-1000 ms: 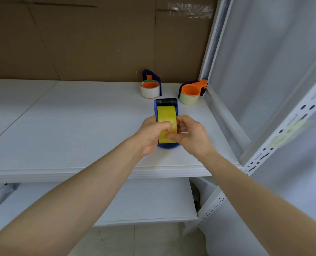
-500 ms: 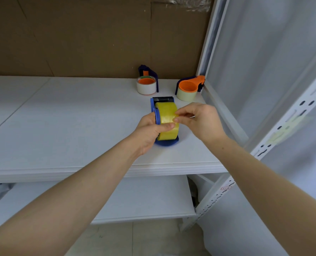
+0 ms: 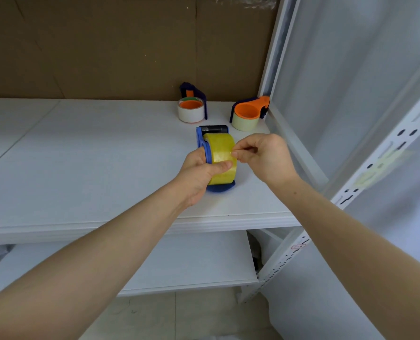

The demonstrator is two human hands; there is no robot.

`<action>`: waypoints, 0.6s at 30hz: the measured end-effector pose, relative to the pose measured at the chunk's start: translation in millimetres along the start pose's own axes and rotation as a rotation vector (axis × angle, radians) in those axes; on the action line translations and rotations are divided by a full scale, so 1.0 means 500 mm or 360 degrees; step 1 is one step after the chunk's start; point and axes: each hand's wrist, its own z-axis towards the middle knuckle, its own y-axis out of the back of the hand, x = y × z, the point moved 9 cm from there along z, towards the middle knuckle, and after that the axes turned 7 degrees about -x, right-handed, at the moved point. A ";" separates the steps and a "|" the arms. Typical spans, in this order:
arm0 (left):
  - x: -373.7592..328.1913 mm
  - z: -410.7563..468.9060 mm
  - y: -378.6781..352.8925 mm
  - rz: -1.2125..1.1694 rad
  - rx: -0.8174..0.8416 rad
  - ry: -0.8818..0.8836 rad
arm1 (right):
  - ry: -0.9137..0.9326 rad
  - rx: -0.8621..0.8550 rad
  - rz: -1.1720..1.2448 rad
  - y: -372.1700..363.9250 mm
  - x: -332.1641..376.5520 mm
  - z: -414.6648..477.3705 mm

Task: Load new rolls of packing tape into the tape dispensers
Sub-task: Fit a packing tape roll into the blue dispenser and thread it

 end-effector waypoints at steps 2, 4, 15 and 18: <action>0.000 0.001 0.001 -0.0006 -0.0003 0.0001 | 0.0022 0.0018 -0.0053 -0.005 0.001 0.000; 0.000 0.001 0.001 -0.0012 -0.0015 0.0003 | 0.0050 -0.0008 -0.0061 -0.003 0.001 -0.001; -0.005 0.000 0.003 -0.0022 -0.0060 -0.0028 | 0.0147 -0.0159 0.0022 0.004 0.005 0.000; -0.005 -0.001 -0.004 -0.0005 -0.0051 -0.0041 | 0.0130 -0.0152 -0.0028 0.001 -0.004 -0.003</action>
